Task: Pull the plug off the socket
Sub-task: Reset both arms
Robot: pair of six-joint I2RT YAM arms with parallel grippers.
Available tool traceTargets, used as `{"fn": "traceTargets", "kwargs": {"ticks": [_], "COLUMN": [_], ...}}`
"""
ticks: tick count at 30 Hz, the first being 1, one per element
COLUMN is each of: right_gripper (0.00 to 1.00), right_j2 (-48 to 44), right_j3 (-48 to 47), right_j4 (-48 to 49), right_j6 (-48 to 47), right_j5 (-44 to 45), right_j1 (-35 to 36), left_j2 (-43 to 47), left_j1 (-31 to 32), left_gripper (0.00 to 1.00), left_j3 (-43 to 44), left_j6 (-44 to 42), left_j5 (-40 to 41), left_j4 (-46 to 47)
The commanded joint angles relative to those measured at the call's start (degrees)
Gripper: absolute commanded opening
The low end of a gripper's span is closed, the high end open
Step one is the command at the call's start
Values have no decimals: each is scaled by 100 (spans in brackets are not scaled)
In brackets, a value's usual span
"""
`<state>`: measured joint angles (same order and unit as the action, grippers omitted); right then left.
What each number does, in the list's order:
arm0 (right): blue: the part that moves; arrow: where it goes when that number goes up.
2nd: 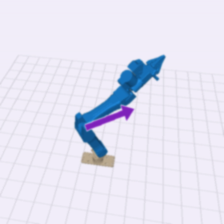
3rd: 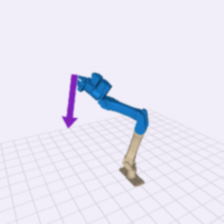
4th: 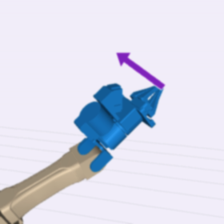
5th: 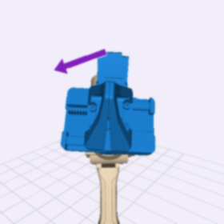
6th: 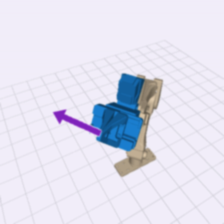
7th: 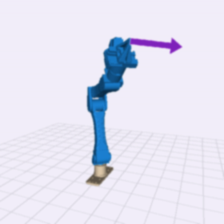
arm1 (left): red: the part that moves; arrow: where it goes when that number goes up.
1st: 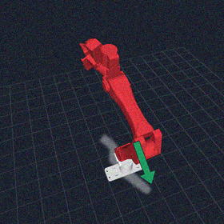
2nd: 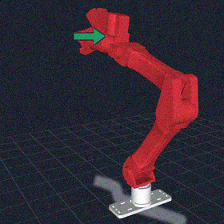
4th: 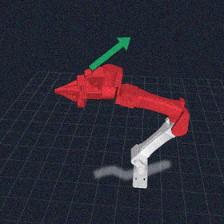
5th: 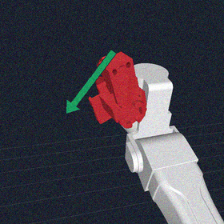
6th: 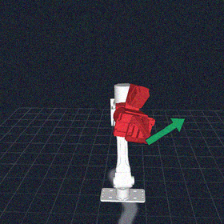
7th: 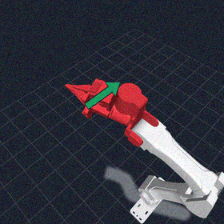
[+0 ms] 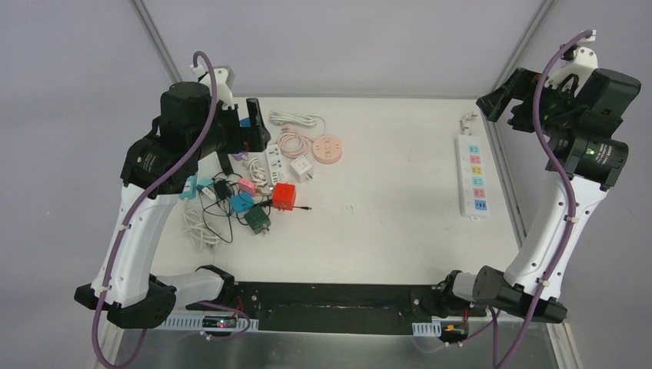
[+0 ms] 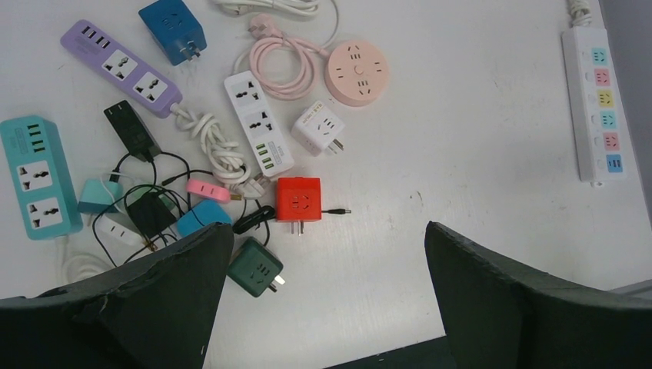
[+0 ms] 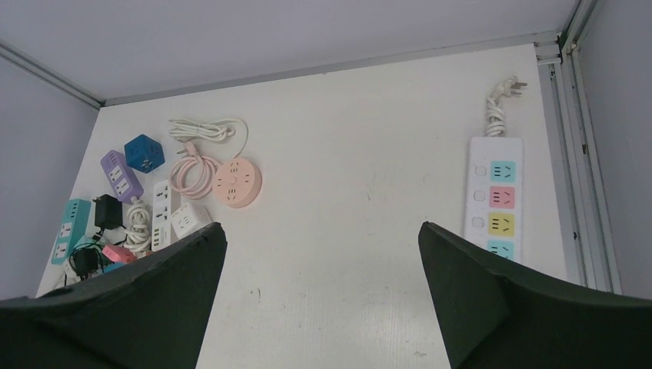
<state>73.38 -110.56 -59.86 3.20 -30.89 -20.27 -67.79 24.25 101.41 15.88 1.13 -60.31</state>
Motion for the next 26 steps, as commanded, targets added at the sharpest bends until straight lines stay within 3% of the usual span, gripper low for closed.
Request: {"fn": "traceTargets", "kwargs": {"ticks": [1, 26], "right_gripper": [100, 100], "right_j2": [-114, -162], "right_j3": [-15, 67], "right_j4": [193, 266], "right_j6": [156, 148], "right_j5": [-79, -160], "right_j1": [-64, -126], "left_j2": [169, 224], "left_j1": [-61, -61], "left_gripper": [99, 99], "left_j3": [-24, -42], "left_j6": [11, 1], "left_j5": [-20, -82], "left_j4": [205, 222]}}
